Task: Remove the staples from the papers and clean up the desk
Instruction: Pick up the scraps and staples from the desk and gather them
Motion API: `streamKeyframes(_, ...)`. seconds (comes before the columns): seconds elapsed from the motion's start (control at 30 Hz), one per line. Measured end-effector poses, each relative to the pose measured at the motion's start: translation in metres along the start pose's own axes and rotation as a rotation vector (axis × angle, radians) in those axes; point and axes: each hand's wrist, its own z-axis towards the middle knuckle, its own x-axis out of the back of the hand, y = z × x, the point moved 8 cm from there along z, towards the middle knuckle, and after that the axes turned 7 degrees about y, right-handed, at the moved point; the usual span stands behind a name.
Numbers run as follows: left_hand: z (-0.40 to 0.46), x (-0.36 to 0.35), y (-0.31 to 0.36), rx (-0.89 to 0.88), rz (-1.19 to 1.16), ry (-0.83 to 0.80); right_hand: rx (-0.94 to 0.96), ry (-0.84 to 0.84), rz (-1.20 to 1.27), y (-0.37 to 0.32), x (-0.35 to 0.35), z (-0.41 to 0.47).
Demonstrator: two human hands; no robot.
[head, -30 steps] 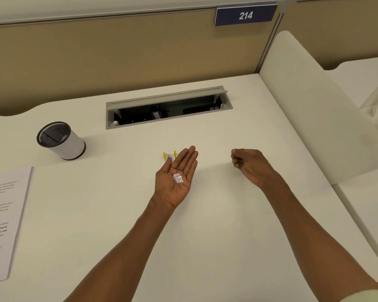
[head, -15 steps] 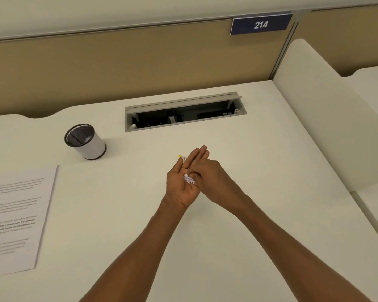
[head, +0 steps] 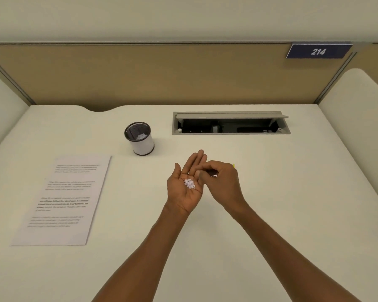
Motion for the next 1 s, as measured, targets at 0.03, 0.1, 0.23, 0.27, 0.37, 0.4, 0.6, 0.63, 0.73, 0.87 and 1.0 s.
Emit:
streamKeyframes(0.03,-0.003,0.0,0.014,-0.022,-0.006,-0.011,-0.016,0.001,0.029,-0.004,-0.011,-0.001)
streamKeyframes(0.1,-0.008,0.002,0.042,-0.058,-0.023,-0.033,-0.015,-0.017,0.036,-0.012,-0.037,-0.001)
streamKeyframes(0.23,-0.009,0.009,0.095,-0.101,-0.03,-0.04,-0.066,-0.025,0.065,-0.023,-0.084,0.009)
streamKeyframes(0.27,-0.008,0.01,0.109,-0.114,-0.026,-0.035,-0.106,-0.01,0.109,-0.025,-0.093,0.014)
streamKeyframes(0.37,-0.004,0.01,0.149,-0.157,-0.031,-0.034,-0.229,0.022,0.253,-0.027,-0.117,0.029)
streamKeyframes(0.4,-0.001,0.009,0.162,-0.169,-0.04,-0.033,-0.245,0.037,0.258,-0.027,-0.124,0.035)
streamKeyframes(0.6,0.03,-0.003,0.227,-0.246,0.016,0.009,-0.136,0.064,-0.079,-0.017,-0.154,0.069)
streamKeyframes(0.63,0.036,-0.008,0.236,-0.254,0.046,0.009,-0.101,0.059,-0.149,-0.014,-0.157,0.073)
streamKeyframes(0.73,0.056,-0.02,0.255,-0.262,0.1,0.001,-0.043,0.073,-0.264,-0.002,-0.159,0.077)
streamKeyframes(0.87,0.079,-0.03,0.268,-0.26,0.15,-0.005,0.112,0.124,-0.448,0.005,-0.159,0.075)
streamKeyframes(1.0,0.089,-0.034,0.273,-0.276,0.261,-0.007,0.098,0.089,-0.532,0.019,-0.158,0.076)
